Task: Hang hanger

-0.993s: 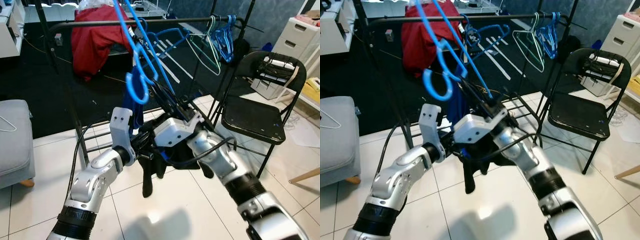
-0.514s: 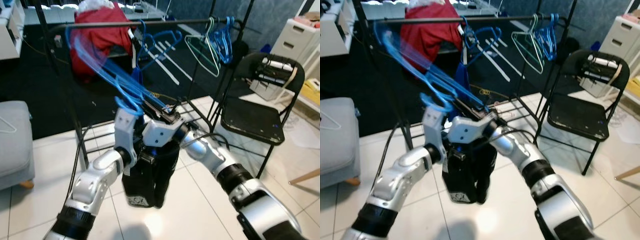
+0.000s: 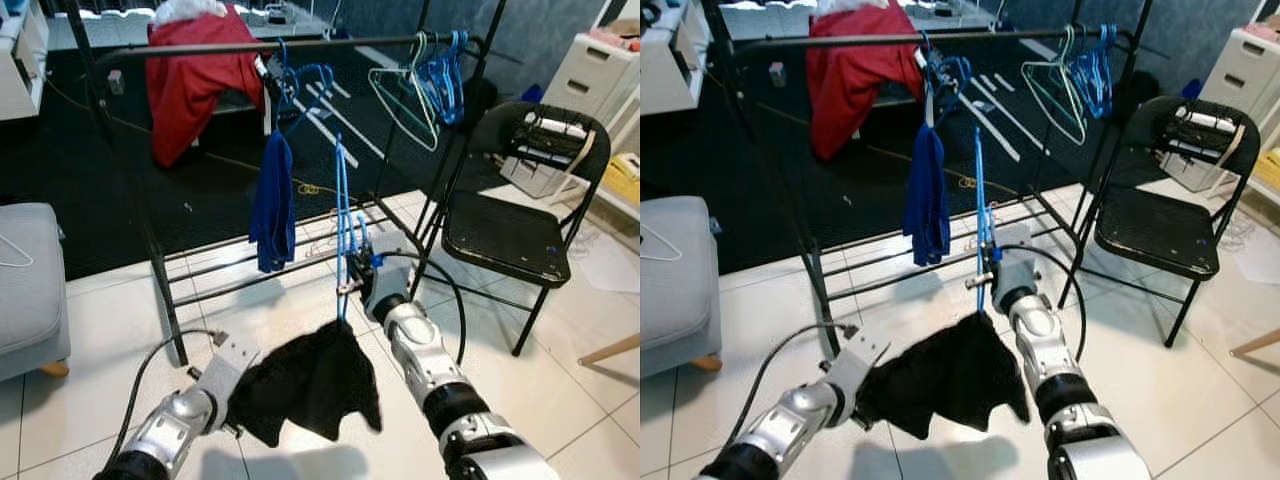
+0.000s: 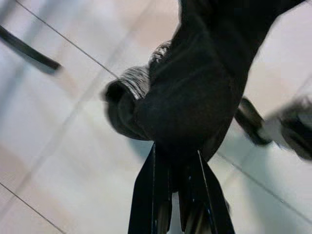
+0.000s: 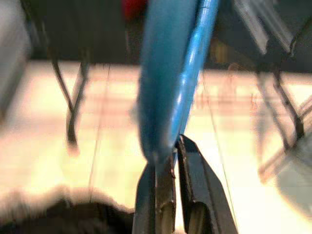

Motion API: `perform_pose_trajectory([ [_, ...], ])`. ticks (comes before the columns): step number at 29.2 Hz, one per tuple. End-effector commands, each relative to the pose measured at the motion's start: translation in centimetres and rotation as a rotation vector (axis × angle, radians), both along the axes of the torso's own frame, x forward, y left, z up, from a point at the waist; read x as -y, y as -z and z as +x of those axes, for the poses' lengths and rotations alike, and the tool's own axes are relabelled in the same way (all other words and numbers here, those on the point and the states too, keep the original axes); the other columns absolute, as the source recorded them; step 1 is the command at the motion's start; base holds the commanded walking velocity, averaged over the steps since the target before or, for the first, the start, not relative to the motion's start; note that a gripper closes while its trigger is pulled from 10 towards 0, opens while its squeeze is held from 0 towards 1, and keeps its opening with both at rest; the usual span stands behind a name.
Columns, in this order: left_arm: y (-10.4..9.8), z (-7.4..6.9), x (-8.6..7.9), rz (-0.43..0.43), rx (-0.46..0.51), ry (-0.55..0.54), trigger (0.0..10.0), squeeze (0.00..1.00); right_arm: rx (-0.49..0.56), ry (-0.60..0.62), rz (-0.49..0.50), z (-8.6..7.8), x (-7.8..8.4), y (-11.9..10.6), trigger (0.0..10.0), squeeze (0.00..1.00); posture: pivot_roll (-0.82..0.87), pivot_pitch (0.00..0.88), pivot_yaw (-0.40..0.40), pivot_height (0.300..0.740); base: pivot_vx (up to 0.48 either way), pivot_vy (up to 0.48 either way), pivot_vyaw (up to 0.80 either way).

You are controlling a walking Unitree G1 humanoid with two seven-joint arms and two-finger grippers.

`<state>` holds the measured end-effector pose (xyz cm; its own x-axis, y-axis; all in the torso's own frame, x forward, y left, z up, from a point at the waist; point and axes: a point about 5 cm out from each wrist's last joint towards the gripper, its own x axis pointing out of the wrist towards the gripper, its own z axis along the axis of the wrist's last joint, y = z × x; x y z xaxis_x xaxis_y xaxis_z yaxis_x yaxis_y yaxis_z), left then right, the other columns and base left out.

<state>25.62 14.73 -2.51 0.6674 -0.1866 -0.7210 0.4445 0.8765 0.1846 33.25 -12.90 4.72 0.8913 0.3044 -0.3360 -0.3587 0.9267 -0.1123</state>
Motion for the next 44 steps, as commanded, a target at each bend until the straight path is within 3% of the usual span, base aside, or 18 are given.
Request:
perform_pose_trajectory([
  [1,0.0,0.1,0.2,0.009,0.009,0.010,10.0,0.00,-0.002,-0.002,-0.012,0.1,0.1,-0.1,10.0,0.00,-0.07,0.080,-0.043,0.740,0.000,0.000,0.00],
  [2,1.1,-1.0,0.7,0.024,-0.029,-0.003,10.0,0.00,-0.086,-0.012,-0.093,-1.2,1.1,2.1,10.0,0.00,-0.07,0.080,-0.045,0.740,0.000,0.000,0.00],
  [5,1.1,-1.0,0.7,0.024,-0.029,-0.003,10.0,0.00,-0.086,-0.012,-0.093,-1.2,1.1,2.1,10.0,0.00,-0.07,0.080,-0.045,0.740,0.000,0.000,0.00],
  [6,2.5,-2.3,0.9,0.035,-0.073,-0.033,10.0,0.00,-0.133,0.056,-0.081,-1.9,2.2,3.1,10.0,0.00,-0.07,0.083,-0.039,0.740,0.000,0.000,0.00],
  [7,3.1,-2.9,0.8,-0.013,-0.074,-0.157,10.0,0.00,-0.143,0.177,0.034,-2.0,3.2,3.2,10.0,0.00,-0.08,0.089,-0.036,0.740,0.000,0.000,0.00],
  [8,3.1,-2.9,0.8,-0.013,-0.074,-0.157,10.0,0.00,-0.143,0.177,0.034,-2.0,3.2,3.2,10.0,0.00,-0.08,0.089,-0.036,0.740,0.000,0.000,0.00],
  [10,2.5,-2.3,0.8,-0.154,0.004,-0.383,10.0,0.00,-0.131,0.271,0.161,-1.8,4.1,2.8,10.0,0.00,-0.08,0.093,-0.035,0.740,0.000,0.000,0.00],
  [15,1.2,-0.9,1.6,-0.272,0.093,-0.436,10.0,0.00,-0.126,0.206,0.129,-1.9,3.8,2.7,10.0,0.00,-0.07,0.095,-0.037,0.740,0.000,0.000,0.00],
  [16,-2.3,0.8,5.1,-0.457,0.235,-0.264,10.0,0.00,-0.048,0.183,0.138,-1.2,3.5,1.5,10.0,0.00,-0.07,0.097,-0.043,0.740,0.000,0.000,0.00],
  [18,-2.3,0.8,5.1,-0.457,0.235,-0.264,10.0,0.00,-0.048,0.183,0.138,-1.2,3.5,1.5,10.0,0.00,-0.07,0.097,-0.043,0.740,0.000,0.000,0.00],
  [21,-6.2,1.2,8.1,-0.622,0.341,-0.096,10.0,0.00,0.025,0.196,0.161,-0.6,3.4,0.2,10.0,0.00,-0.06,0.095,-0.042,0.740,0.000,0.000,0.00],
  [23,-9.3,1.7,2.7,-0.727,0.409,0.004,10.0,0.00,0.137,0.131,0.042,0.0,3.1,-1.1,10.0,0.00,-0.06,0.090,-0.042,0.740,0.000,0.000,0.00],
  [25,-11.3,1.7,1.2,-0.769,0.443,0.052,10.0,0.00,0.174,0.099,-0.002,0.2,2.7,-1.4,10.0,0.00,-0.06,0.084,-0.047,0.740,0.000,0.000,0.00],
  [28,-13.5,1.8,1.0,-0.821,0.488,0.105,10.0,0.00,0.203,0.078,-0.039,0.3,2.4,-1.7,10.0,0.00,-0.06,0.081,-0.049,0.740,0.000,0.000,0.00],
  [30,-16.8,1.6,2.3,-0.938,0.544,0.185,10.0,0.00,0.223,0.099,-0.058,0.5,2.4,-2.0,10.0,0.00,-0.06,0.075,-0.051,0.740,0.000,0.000,0.00],
  [34,-18.4,1.5,2.9,-1.016,0.566,0.229,10.0,0.00,0.219,0.136,-0.051,0.6,2.8,-2.0,10.0,0.00,-0.06,0.069,-0.053,0.740,0.000,0.000,0.00],
  [37,-22.9,1.0,3.2,-1.267,0.653,0.282,10.0,0.00,0.198,0.215,-0.043,0.5,4.3,-1.8,10.0,0.00,-0.06,0.063,-0.056,0.740,0.000,0.000,0.00],
  [44,-25.9,0.1,2.2,-1.429,0.655,0.374,10.0,0.00,0.177,0.291,-0.058,-0.1,5.8,-1.1,10.0,0.00,-0.06,0.054,-0.054,0.740,0.000,0.000,0.00],
])
